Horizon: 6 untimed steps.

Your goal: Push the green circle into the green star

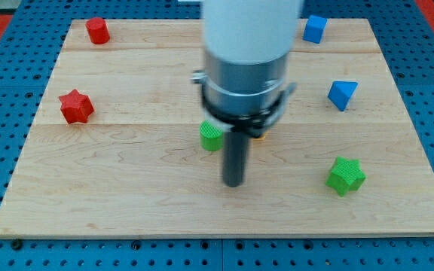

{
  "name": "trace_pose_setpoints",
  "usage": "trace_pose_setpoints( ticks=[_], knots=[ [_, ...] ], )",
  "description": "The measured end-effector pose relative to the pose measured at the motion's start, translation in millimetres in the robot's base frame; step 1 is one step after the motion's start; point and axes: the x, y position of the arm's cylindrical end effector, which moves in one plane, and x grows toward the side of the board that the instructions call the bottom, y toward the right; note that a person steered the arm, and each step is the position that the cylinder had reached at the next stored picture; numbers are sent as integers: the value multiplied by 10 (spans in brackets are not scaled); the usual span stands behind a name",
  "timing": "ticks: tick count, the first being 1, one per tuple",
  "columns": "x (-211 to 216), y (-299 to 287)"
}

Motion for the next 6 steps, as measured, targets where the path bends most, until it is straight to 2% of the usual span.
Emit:
trace_pose_setpoints(
  ticks=[1,2,3,4,5,6],
  knots=[
    [-645,-553],
    [-865,98],
    [-706,1040],
    [-607,1223],
    [-895,528],
    [-514,428]
  ],
)
